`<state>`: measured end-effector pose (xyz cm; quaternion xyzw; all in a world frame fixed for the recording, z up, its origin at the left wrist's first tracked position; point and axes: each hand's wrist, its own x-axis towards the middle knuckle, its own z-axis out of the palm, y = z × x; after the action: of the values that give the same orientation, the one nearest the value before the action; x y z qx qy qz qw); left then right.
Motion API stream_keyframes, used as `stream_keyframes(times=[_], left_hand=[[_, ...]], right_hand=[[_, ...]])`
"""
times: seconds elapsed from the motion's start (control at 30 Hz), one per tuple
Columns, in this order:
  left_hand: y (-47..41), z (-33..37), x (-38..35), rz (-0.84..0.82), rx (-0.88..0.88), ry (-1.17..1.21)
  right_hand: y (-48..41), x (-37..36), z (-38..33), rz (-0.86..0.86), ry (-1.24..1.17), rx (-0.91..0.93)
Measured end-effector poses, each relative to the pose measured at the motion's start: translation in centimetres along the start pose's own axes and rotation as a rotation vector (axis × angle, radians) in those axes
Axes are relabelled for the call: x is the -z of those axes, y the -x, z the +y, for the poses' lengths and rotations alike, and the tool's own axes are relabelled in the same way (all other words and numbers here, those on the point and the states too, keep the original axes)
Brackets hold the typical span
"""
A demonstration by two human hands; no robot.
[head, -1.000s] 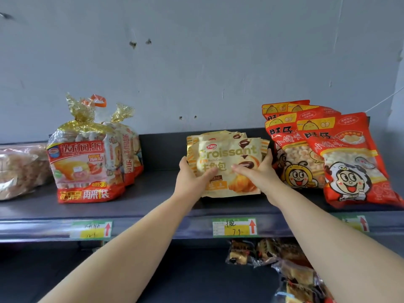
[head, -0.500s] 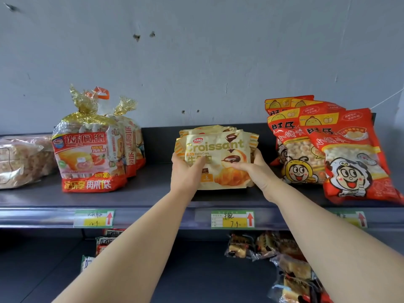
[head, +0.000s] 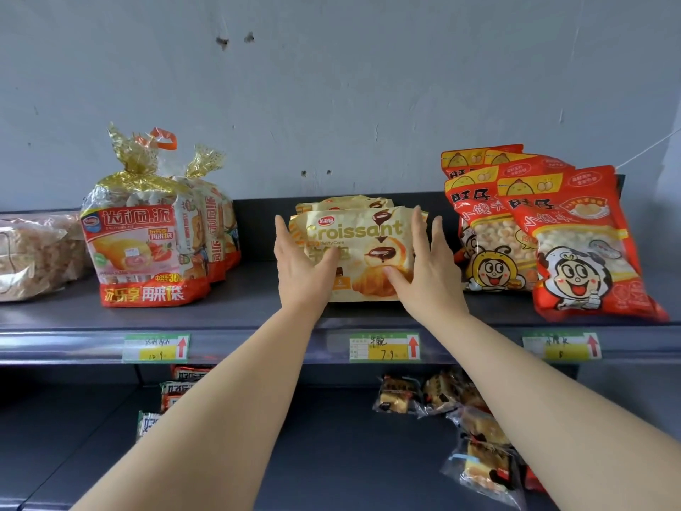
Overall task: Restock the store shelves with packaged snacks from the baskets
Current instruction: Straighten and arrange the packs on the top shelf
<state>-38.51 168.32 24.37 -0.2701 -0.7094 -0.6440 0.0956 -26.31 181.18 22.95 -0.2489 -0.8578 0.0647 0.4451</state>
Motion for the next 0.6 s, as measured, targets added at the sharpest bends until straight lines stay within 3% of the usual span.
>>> stream_keyframes(times=[0.6], left_hand=[[1.9,1.2,1.3,-0.033,-0.151,-0.245]], right_hand=[[1.7,0.9,-0.1,0.000,0.101,0.044]])
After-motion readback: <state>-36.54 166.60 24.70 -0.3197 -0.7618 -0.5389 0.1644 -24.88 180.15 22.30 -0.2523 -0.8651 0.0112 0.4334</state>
